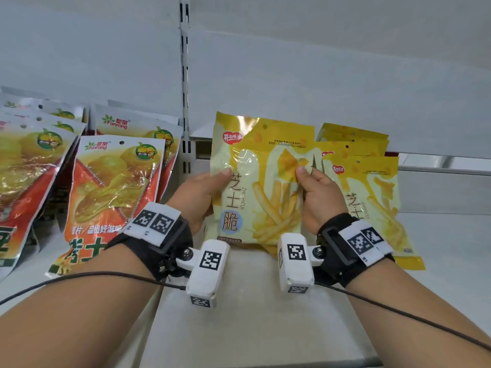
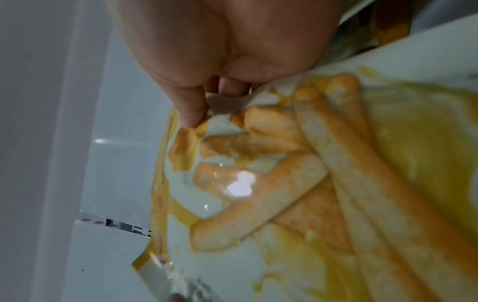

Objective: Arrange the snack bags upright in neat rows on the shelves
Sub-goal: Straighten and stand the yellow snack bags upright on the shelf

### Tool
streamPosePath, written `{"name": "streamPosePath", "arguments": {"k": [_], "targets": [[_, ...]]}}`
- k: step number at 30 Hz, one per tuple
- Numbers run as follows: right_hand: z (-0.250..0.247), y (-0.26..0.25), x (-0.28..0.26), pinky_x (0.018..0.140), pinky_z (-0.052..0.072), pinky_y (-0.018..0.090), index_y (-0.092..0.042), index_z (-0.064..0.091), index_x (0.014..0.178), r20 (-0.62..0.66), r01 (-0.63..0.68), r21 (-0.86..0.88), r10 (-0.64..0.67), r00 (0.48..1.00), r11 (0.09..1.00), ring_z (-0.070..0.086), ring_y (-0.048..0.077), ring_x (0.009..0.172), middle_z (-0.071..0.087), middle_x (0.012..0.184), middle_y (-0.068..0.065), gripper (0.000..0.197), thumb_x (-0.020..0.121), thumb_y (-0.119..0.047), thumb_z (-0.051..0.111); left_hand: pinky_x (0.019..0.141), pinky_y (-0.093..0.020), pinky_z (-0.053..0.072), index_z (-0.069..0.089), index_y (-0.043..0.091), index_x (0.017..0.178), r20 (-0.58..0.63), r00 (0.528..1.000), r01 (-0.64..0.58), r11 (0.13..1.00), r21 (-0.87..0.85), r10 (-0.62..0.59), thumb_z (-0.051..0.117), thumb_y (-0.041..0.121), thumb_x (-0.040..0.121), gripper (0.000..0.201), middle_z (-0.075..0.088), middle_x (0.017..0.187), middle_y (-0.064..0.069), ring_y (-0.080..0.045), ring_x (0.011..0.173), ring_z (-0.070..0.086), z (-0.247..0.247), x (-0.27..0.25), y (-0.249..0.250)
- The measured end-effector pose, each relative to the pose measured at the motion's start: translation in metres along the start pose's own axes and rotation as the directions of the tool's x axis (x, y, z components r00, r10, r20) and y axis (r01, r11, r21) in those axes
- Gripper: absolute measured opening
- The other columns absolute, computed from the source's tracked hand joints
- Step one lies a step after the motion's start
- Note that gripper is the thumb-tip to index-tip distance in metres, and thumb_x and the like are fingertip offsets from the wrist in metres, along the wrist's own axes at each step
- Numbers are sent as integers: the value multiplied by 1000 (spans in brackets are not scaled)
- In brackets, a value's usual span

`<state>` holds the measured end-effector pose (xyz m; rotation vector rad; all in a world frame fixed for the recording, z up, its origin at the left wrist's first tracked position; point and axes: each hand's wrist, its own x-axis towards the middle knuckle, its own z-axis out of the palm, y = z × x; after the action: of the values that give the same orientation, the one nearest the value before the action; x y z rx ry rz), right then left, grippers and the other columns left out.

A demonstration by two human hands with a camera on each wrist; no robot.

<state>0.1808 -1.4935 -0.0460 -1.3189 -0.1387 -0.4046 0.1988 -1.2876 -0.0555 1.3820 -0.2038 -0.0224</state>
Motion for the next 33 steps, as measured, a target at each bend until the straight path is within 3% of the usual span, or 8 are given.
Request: {"name": "streamPosePath", "arguments": {"k": [5,9,13,16,19,23,28,33], "targets": [[1,18,1,87,53,49,-12,68,91,70,-109,51,105,992,993,66,27,85,71,87,10,14,90,-21,58,79,-46,55,67,5,99,-132,991,6,998,-61,-14,58,33,92,30,74,97,-16,-32,90,71,-1,-4,-19],[-2,33,-1,92,50,51,-17,72,78,177,-161,-22,163,971,987,68,27,91,74,90,9,16,89,-18,60,82,-49,55,67,7,97,-205,979,-22,996,-85,5,58,39,90,34,73,98,-15,-32,91,71,-6,-5,-23],[-4,37,2,93,49,54,-21,72,76,130,-163,0,161,978,987,66,33,99,73,95,13,19,90,-20,60,82,-47,55,67,8,109,-98,995,-18,995,-97,9,57,40,88,40,70,109,-17,-33,99,69,-13,-12,-28],[-6,41,2,93,49,53,-24,72,68,85,-153,27,150,985,988,67,33,97,74,86,7,26,90,-21,60,73,-37,59,71,12,99,44,999,-7,999,-49,10,66,33,80,29,73,104,-14,-28,94,71,-15,-17,-30],[-3,41,0,92,49,54,-17,69,74,126,-201,51,193,973,978,66,35,98,73,87,9,15,87,-22,64,70,-36,59,68,12,102,12,999,-29,997,-66,30,58,31,76,33,74,99,-10,-25,89,72,-14,-18,-32],[-3,34,-4,87,51,55,-6,62,112,350,-373,131,309,884,919,65,37,102,68,111,20,44,69,-17,68,69,-37,59,62,8,113,-64,996,-64,987,-147,55,56,32,80,41,73,101,-11,-26,89,71,-12,-17,-28],[-8,34,-11,54,55,30,-16,60,110,471,-367,-83,361,805,926,70,27,81,72,100,9,50,61,-14,69,94,-53,50,58,15,124,-99,995,-23,982,-187,4,44,39,96,39,68,118,-14,-35,109,64,-19,-14,-26],[-6,34,-19,42,48,20,-15,57,109,451,-354,-102,360,817,930,69,18,60,74,83,5,41,68,-16,61,86,-51,55,58,16,119,-8,998,61,966,-250,-65,40,35,98,34,70,113,-14,-33,105,66,-22,-14,-29]]}}
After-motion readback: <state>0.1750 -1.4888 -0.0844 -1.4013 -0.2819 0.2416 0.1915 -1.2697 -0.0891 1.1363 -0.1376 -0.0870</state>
